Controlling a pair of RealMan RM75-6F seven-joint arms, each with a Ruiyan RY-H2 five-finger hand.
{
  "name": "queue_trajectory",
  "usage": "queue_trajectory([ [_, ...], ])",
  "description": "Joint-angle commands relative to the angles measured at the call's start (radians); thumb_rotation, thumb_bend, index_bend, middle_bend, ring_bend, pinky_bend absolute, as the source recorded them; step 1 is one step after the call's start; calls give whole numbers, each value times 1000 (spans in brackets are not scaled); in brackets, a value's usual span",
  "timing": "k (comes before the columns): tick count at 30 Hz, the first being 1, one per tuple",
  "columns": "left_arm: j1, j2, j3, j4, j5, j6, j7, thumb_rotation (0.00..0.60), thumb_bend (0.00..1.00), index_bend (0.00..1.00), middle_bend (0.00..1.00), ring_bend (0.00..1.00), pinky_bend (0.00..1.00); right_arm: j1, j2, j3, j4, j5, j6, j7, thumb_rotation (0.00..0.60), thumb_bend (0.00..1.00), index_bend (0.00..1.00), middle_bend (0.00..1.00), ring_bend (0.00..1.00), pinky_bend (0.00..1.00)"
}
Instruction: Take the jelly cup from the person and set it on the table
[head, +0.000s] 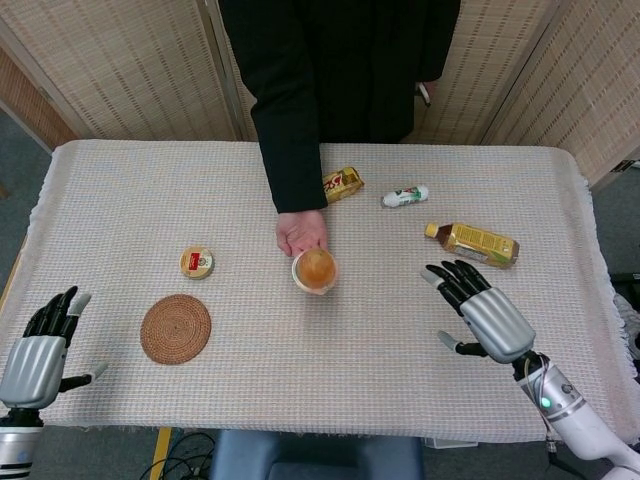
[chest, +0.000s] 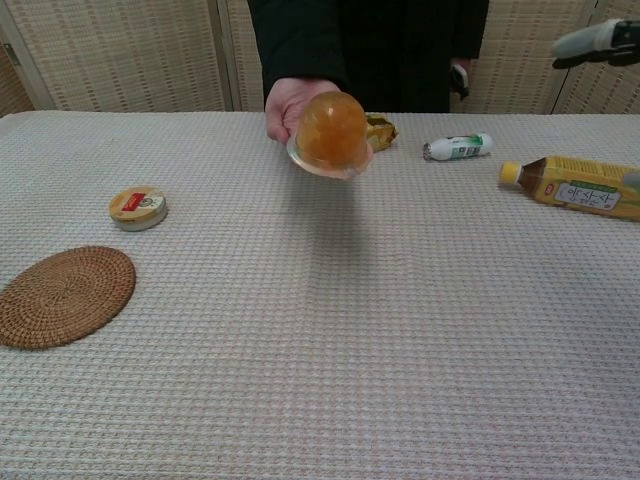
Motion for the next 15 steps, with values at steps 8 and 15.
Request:
queue_trajectory([
  [8, 21, 15, 5, 2, 1, 25, -15, 600, 143, 68, 0, 0, 162, 300, -197, 162, 6, 317, -289, -254, 600, 299, 0, 58, 0, 3],
  [15, 31, 22, 9, -1, 1, 35, -17, 600, 143, 68, 0, 0, 162, 435, -304, 188, 73, 493, -362, -363, 600, 277, 0, 58, 0, 3],
])
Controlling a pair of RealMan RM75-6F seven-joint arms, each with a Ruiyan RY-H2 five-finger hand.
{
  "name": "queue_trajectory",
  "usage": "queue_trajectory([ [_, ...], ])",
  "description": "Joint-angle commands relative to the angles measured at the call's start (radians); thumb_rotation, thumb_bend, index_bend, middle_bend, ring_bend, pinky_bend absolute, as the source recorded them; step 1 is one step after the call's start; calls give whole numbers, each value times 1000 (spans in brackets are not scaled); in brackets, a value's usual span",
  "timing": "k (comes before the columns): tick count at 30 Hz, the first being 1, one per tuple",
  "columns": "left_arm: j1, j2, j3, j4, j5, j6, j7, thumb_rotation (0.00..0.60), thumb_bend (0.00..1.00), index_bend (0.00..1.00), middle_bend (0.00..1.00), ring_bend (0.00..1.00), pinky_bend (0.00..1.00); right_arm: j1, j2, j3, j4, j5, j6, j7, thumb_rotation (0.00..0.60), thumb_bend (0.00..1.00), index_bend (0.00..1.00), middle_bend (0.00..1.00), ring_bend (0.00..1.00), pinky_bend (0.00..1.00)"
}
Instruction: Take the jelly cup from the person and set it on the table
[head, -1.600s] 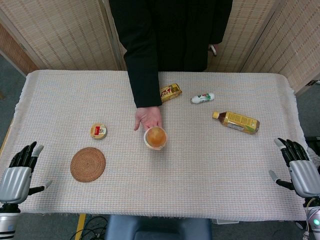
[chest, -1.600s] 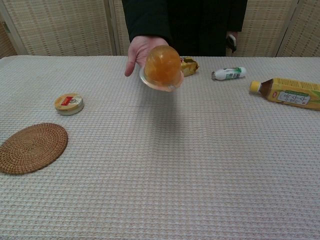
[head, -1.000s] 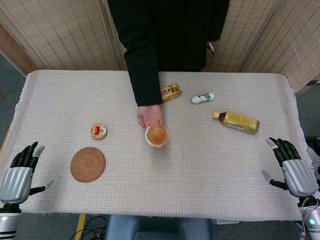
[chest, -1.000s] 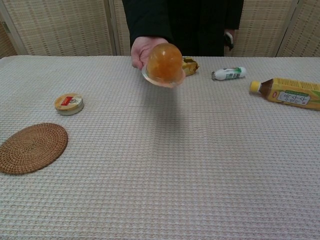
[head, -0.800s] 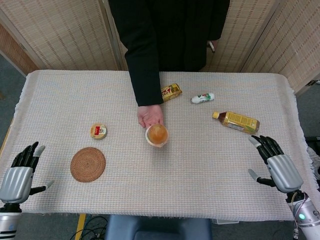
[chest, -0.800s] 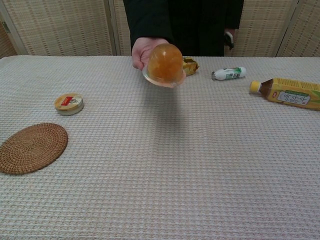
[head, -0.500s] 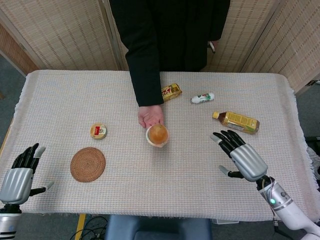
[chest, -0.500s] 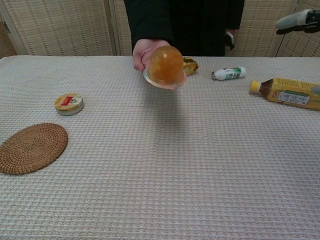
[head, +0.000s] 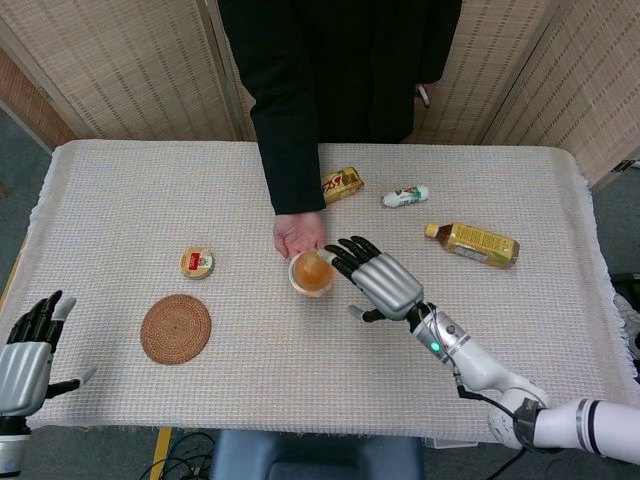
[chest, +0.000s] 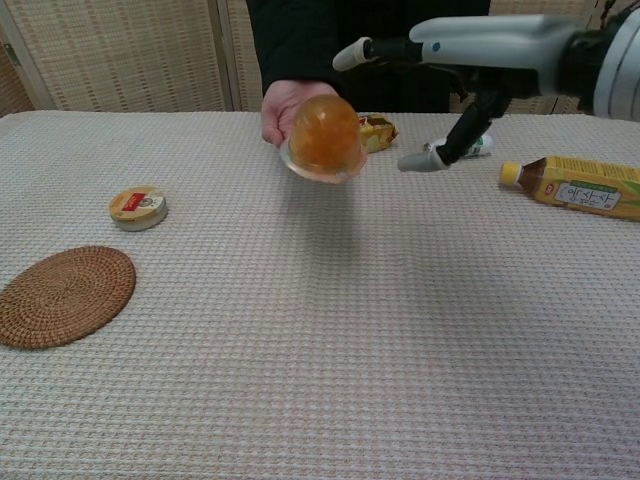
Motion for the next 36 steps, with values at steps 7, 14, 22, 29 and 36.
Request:
queue_trajectory([
  [7, 11, 8, 0, 1, -5, 10, -6, 600, 143, 68, 0, 0, 162, 156, -137, 9, 123, 220, -55, -141, 600, 277, 0, 58, 0, 3],
  [14, 16, 17, -2, -1, -8, 14, -9, 600, 143, 68, 0, 0, 162, 211, -190, 4, 186, 277, -40, -155, 600, 287, 0, 68, 0, 35],
  [22, 19, 18, -5, 2, -13, 13, -12, 600, 143, 85, 0, 0, 162, 216, -218, -12, 215, 231, 40, -158, 600, 500, 305, 300, 288, 520],
  [29, 12, 10, -7, 5, -12, 2, -9, 600, 143, 86, 0, 0, 162, 196, -216, -24, 217, 169, 94, -120, 600, 556, 491, 421, 444, 681],
  [36, 12, 9, -8, 7, -13, 0, -10, 600, 143, 87, 0, 0, 162, 139, -146, -37, 157, 70, 164, -47, 600, 562, 541, 465, 513, 719],
])
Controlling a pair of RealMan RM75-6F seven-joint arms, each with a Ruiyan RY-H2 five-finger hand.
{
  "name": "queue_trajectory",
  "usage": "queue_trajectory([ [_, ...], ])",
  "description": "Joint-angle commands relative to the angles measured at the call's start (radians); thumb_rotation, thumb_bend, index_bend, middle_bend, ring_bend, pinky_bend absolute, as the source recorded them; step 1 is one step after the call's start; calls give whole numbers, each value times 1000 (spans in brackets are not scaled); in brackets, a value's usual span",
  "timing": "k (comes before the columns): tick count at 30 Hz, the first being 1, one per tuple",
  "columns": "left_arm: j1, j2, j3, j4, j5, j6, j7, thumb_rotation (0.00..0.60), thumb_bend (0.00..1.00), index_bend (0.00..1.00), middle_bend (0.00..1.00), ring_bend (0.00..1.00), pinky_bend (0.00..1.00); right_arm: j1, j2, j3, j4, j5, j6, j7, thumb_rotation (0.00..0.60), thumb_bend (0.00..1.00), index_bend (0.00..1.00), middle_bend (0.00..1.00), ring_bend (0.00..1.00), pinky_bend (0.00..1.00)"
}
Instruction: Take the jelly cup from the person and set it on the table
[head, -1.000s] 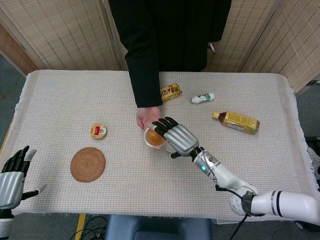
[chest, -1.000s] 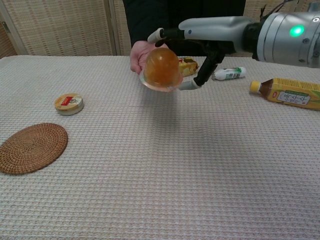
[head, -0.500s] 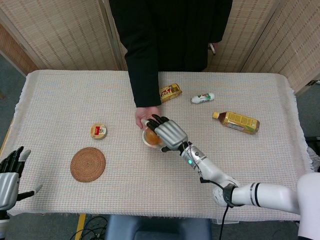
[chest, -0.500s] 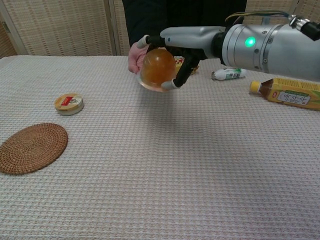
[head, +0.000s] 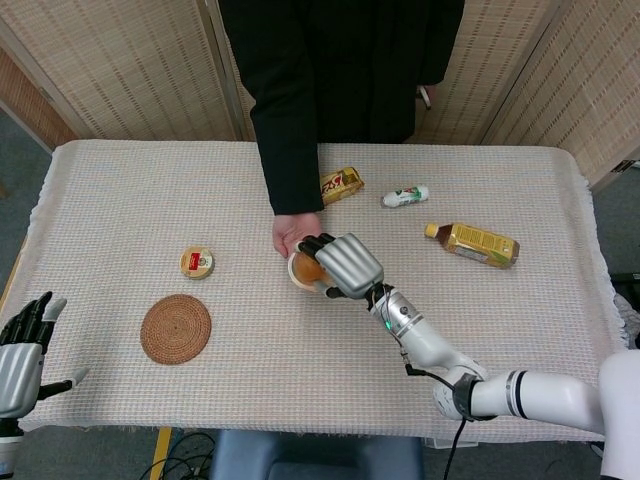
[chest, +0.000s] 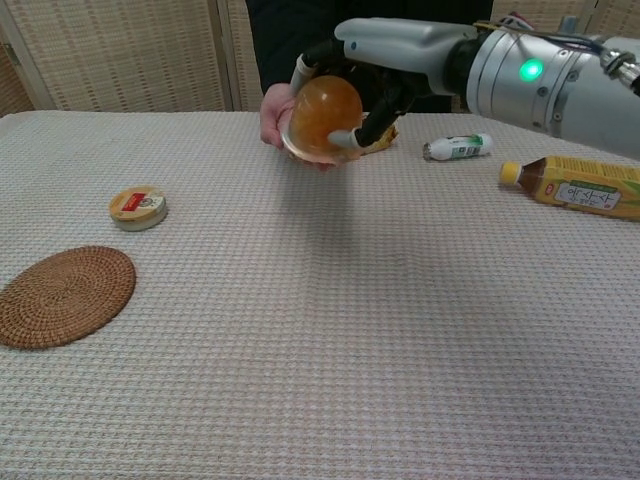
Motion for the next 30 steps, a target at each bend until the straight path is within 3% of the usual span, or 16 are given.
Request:
queue_trajectory([
  [1, 0, 1, 0, 0, 1, 0, 0, 600, 143, 87, 0, 0, 162, -41, 53, -11, -44, -51, 42, 44, 600, 562, 542, 466, 519, 720],
  [7, -2, 7, -3, -6, 8, 4, 3, 600, 143, 87, 0, 0, 162, -132, 165, -58, -98, -122, 100, 118, 600, 562, 544, 467, 551, 723],
  [12, -7, 2, -3, -12, 14, -1, 10, 600, 143, 87, 0, 0, 162, -183, 191, -123, -51, -137, 78, 161, 600, 562, 544, 468, 552, 724],
  [20, -12, 2, -4, -24, 23, -2, 29, 600, 143, 87, 0, 0, 162, -196, 77, -176, 136, -110, -12, 187, 600, 561, 544, 442, 546, 723],
  [27, -3, 6, 3, -26, 17, 1, 32, 600, 143, 87, 0, 0, 162, -190, -33, -183, 278, -88, -82, 222, 600, 549, 538, 386, 436, 550],
  [30, -1, 8, 3, -25, 18, 4, 33, 600, 143, 87, 0, 0, 162, -186, -58, -187, 314, -82, -106, 213, 600, 537, 484, 354, 370, 466],
])
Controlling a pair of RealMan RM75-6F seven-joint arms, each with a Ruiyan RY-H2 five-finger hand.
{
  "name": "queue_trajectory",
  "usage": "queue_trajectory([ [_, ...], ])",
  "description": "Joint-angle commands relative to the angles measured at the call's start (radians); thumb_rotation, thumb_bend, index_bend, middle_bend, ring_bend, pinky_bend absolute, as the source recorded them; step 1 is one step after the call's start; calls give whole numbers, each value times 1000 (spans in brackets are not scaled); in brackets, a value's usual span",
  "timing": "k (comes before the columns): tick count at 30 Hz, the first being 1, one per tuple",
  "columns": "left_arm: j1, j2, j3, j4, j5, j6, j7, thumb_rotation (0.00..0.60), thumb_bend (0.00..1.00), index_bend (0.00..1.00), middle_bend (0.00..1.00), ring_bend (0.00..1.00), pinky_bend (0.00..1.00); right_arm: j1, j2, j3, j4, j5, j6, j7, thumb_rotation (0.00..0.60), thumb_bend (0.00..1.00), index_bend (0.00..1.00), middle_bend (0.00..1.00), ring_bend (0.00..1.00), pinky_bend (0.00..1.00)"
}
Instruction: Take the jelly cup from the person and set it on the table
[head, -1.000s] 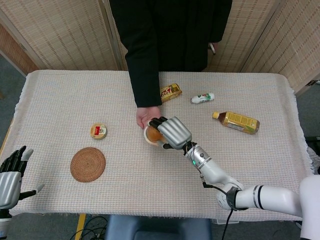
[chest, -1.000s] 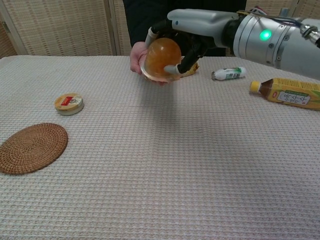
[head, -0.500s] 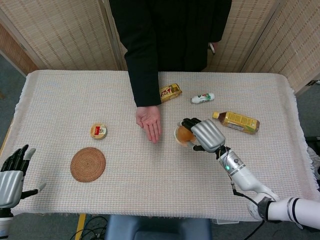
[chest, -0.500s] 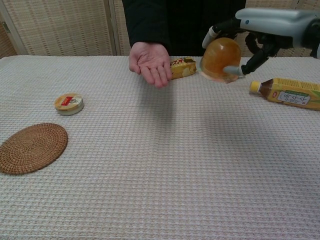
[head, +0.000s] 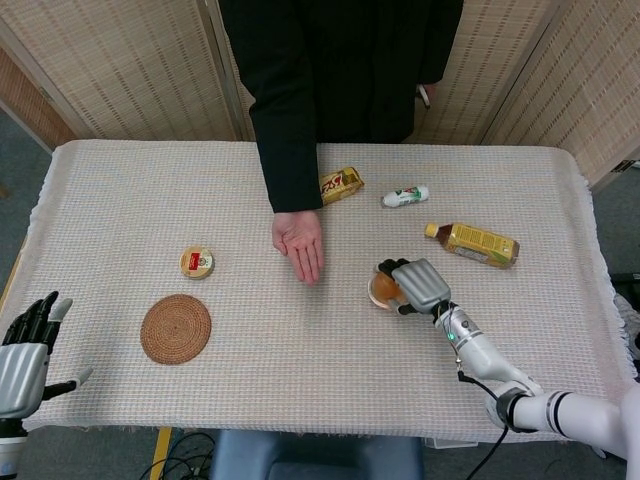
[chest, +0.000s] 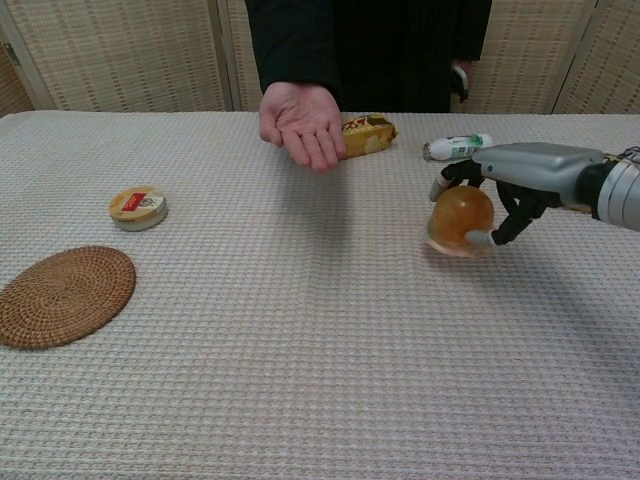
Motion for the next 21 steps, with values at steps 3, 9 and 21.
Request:
queue_trajectory([
  [3, 0, 2, 0, 0, 4, 1, 2, 600, 143, 87, 0, 0, 162, 6, -31, -10, 42, 16, -45, -18, 600, 494, 316, 276, 238, 317],
  [9, -1, 1, 0, 2, 4, -2, 0, 600, 143, 87, 0, 0, 162, -13, 12, -2, -8, 5, -14, -21, 600, 452, 0, 26, 3, 19],
  [21, -10, -10, -9, 13, -5, -11, -6, 600, 143, 87, 0, 0, 162, -192, 262, -15, -242, -114, 277, 44, 600, 452, 0, 15, 0, 0],
])
